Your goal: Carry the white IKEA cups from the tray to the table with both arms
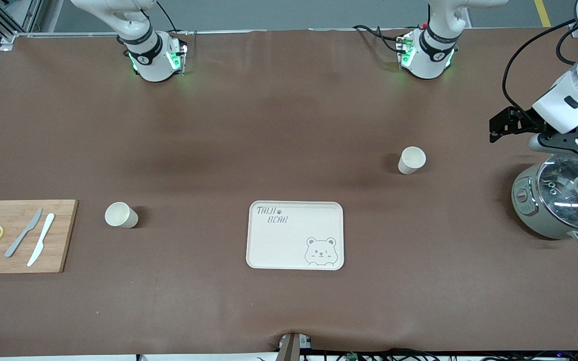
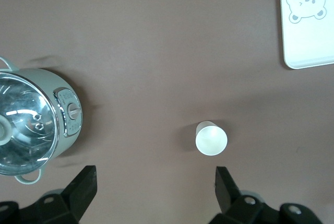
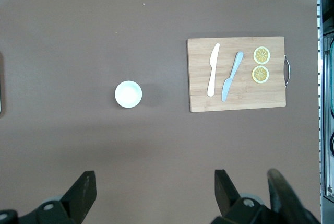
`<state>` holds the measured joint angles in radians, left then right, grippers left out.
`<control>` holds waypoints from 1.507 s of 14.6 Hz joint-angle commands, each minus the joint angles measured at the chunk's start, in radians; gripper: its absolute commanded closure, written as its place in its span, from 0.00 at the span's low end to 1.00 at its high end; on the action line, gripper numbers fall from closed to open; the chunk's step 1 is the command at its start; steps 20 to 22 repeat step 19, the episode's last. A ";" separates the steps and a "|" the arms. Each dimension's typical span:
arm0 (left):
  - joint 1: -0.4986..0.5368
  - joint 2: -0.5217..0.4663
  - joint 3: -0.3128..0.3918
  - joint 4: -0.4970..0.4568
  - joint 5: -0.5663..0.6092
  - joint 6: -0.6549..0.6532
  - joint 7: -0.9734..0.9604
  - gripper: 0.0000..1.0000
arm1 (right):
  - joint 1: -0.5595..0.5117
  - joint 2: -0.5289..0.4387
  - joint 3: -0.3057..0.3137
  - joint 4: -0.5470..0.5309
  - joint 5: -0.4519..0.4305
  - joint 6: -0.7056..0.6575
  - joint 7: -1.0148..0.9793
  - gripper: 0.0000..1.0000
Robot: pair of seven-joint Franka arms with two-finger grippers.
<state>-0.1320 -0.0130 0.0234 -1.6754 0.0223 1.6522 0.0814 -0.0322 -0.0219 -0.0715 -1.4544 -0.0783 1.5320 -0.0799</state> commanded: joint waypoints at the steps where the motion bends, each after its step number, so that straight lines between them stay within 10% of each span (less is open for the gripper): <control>1: 0.012 0.002 -0.016 0.020 0.027 -0.022 -0.021 0.00 | 0.000 0.005 0.003 0.011 0.018 0.025 0.016 0.00; 6: 0.017 0.004 -0.020 0.020 0.027 -0.022 -0.035 0.00 | -0.054 0.048 0.001 0.005 0.150 0.178 0.005 0.00; 22: 0.018 0.004 -0.019 0.019 0.027 -0.038 -0.037 0.00 | -0.071 0.060 0.001 0.005 0.124 0.234 0.000 0.00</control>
